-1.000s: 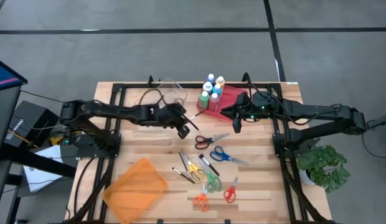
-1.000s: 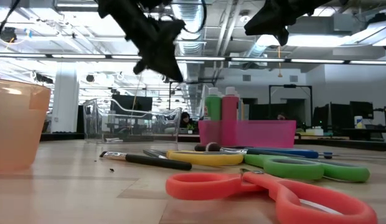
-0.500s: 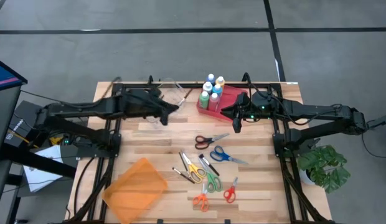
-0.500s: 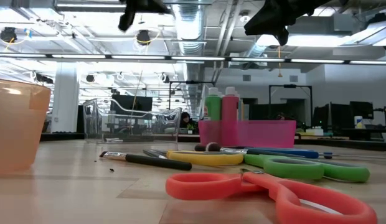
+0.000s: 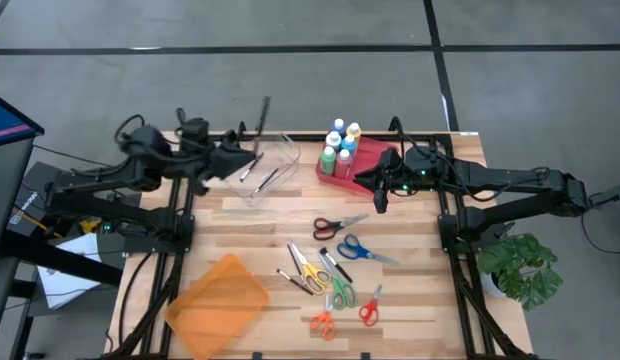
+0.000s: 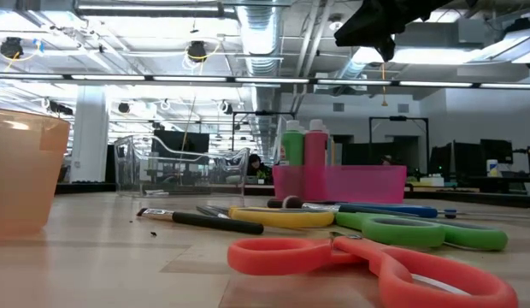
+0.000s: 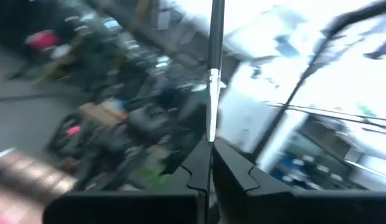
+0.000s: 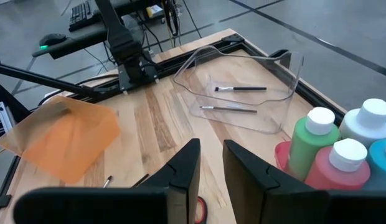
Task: Pick & Place Paint Supplies
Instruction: Put the black paint brush into the transparent bin
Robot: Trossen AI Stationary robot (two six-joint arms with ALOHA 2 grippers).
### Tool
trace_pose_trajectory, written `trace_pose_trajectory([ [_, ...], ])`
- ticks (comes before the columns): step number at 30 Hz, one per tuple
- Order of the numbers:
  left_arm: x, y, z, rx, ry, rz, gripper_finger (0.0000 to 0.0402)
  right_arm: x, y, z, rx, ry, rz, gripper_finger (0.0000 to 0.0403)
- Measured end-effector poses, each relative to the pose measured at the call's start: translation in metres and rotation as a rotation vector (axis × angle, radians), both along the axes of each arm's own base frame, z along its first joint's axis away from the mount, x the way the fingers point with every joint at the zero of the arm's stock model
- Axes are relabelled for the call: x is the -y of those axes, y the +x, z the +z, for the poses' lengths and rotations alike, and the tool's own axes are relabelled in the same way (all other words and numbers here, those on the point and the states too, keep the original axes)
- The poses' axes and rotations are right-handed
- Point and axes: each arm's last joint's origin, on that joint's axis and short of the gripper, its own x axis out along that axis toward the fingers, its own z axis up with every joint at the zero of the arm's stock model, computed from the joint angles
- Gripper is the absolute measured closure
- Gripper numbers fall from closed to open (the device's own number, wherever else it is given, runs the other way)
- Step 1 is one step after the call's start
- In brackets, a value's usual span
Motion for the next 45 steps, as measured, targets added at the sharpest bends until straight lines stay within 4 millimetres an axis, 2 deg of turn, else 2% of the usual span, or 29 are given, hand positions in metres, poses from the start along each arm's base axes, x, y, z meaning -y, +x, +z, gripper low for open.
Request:
trace_pose_trajectory([
  [4, 0.007, -0.008, 0.015, 0.182, 0.165, -0.113, 0.04, 0.0, 0.0, 0.0, 0.003, -0.001, 0.0, 0.0335],
  [8, 0.017, -0.011, 0.02, 0.291, 0.374, -0.186, 0.0399, 0.0, 0.0, 0.0, 0.005, -0.001, 0.0, 0.0335],
  [11, 0.022, -0.01, 0.019, 0.327, 0.55, -0.167, 0.04, 0.0, 0.0, 0.0, 0.005, -0.001, 0.0, 0.0335],
  [16, 0.027, -0.003, 0.008, 0.309, 0.906, -0.034, 0.04, 0.0, 0.0, 0.0, 0.005, -0.001, -0.001, 0.0335],
  [20, 0.022, 0.005, -0.001, 0.185, 1.068, 0.147, 0.04, 0.0, 0.0, 0.0, 0.005, 0.0, -0.001, 0.0335],
  [26, 0.01, 0.018, -0.008, -0.094, 1.228, 0.566, 0.04, 0.0, 0.0, 0.0, 0.006, 0.006, -0.004, 0.0335],
  [33, -0.009, 0.038, -0.017, -0.652, 1.45, 1.129, 0.04, 0.0, 0.0, 0.0, 0.007, 0.007, -0.004, 0.0335],
  [37, -0.024, 0.047, -0.018, -0.89, 1.478, 1.332, 0.04, 0.001, 0.0, 0.001, 0.007, 0.001, -0.027, 0.0335],
  [41, -0.039, 0.053, -0.018, -0.964, 1.512, 1.454, 0.04, 0.002, 0.0, 0.001, 0.012, 0.018, -0.067, 0.0335],
  [45, -0.048, 0.055, -0.012, -0.894, 1.601, 1.572, 0.04, 0.002, 0.0, 0.001, 0.013, 0.02, -0.071, 0.0335],
])
